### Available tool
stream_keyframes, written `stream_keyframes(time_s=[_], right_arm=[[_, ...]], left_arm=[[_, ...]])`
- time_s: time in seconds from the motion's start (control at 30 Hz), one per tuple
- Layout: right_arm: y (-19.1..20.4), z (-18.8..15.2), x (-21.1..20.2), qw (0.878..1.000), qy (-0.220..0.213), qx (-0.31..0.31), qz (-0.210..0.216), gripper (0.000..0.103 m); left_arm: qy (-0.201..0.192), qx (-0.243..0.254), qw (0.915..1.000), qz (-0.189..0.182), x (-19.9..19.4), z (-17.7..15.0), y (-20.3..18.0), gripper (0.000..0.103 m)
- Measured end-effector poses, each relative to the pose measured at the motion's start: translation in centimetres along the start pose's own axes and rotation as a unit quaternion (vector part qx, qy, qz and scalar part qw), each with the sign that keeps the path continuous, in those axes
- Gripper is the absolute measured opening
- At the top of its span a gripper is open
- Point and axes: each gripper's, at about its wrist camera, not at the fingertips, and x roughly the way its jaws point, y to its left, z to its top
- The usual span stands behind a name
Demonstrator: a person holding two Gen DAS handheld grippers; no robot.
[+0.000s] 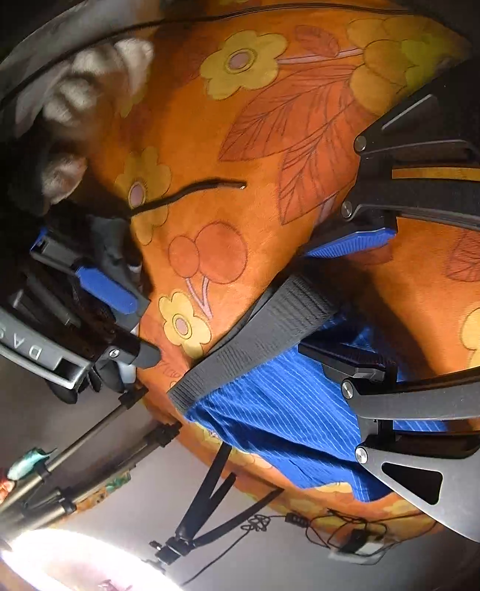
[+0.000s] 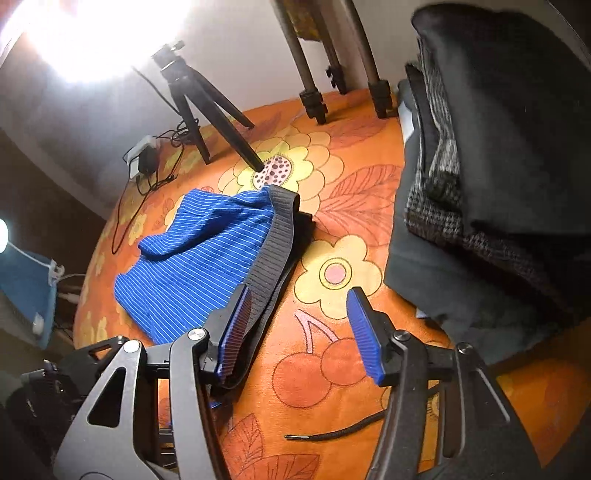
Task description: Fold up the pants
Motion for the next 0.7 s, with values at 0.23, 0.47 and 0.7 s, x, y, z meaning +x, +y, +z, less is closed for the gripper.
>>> stream_keyframes(time_s=[0.23,0.47,0.7], right_arm=[[-0.1,-0.1,2.1,1.0,0.023,0.017,0.014,0.056],[-0.5,0.6,4.0,0.997,0.037,0.054,0.027,0.057],[-0.8,1.4,5.2,0.992,0.043,0.104,0.058,0.064]], left_arm=[[-0.021,-0.063,0.9972,-0.032,-0.2,0.1,1.9,0.017],[-0.059,-0.142,0.9867,-0.053,-1.9,-0.4,4.9,0.013],[-0.082,-0.175,0.9789,-0.066,-2.8,-0.8,5.6,0.012]])
